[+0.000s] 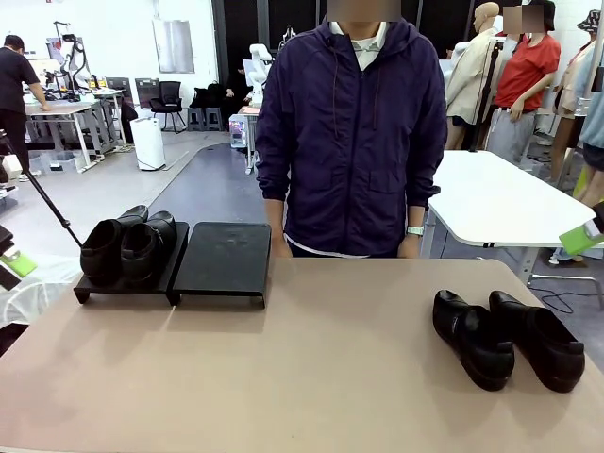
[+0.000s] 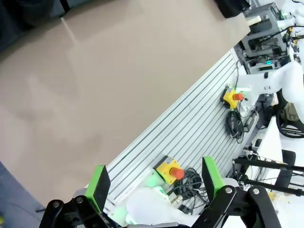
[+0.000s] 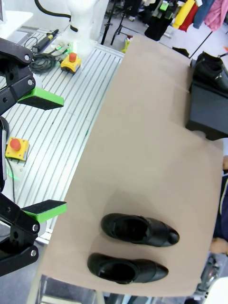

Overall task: Organize the shoes by placing them on the stand.
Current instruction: Pick up one Shoe and place it in the middle of the table.

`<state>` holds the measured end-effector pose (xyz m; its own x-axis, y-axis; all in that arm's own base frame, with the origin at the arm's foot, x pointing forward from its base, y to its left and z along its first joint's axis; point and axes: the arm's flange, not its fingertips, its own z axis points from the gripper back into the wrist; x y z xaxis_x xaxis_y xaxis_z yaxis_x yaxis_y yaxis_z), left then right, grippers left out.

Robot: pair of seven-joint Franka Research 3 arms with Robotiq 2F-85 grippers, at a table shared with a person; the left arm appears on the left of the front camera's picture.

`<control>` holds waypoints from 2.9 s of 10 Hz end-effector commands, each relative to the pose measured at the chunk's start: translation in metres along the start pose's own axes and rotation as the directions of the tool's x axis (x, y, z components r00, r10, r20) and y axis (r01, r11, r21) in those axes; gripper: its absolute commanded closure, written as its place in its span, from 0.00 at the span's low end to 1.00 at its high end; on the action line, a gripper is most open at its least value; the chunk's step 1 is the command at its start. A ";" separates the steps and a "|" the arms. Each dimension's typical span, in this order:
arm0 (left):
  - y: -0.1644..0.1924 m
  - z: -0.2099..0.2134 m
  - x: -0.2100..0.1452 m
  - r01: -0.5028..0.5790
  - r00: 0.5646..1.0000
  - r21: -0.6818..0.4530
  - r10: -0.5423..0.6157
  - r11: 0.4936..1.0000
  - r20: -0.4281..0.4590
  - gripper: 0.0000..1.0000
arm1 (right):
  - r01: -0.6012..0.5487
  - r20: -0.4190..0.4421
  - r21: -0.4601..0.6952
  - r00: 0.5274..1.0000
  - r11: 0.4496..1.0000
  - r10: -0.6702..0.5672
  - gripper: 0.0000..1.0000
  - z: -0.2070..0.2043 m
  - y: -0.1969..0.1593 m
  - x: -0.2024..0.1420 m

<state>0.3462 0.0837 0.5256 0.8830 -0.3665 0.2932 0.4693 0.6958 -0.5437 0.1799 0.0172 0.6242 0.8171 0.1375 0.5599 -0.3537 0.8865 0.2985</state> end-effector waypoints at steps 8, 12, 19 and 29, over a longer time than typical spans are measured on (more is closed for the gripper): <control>0.000 0.003 -0.002 -0.010 1.000 -0.001 0.010 1.000 -0.010 0.00 | -0.271 -0.264 -0.569 0.954 0.776 0.140 0.00 -0.081 0.010 0.031; 0.000 0.003 -0.002 -0.010 1.000 -0.001 0.010 1.000 -0.010 0.00 | -0.308 -0.282 -0.544 0.943 0.780 0.176 0.00 -0.082 0.014 0.037; 0.000 0.003 -0.002 -0.010 1.000 -0.001 0.010 1.000 -0.010 0.00 | 0.013 -0.286 -0.364 0.950 0.931 -0.125 0.00 -0.229 -0.096 0.037; 0.000 0.003 -0.002 -0.010 1.000 -0.001 0.010 1.000 -0.010 0.00 | 0.235 -0.239 -0.471 0.894 0.850 -0.379 0.00 -0.305 -0.162 0.011</control>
<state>0.3461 0.0843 0.5254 0.8836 -0.3658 0.2922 0.4681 0.6959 -0.5445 0.4135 0.0103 0.3670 0.9828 -0.0600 0.1744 0.0548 0.9979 0.0343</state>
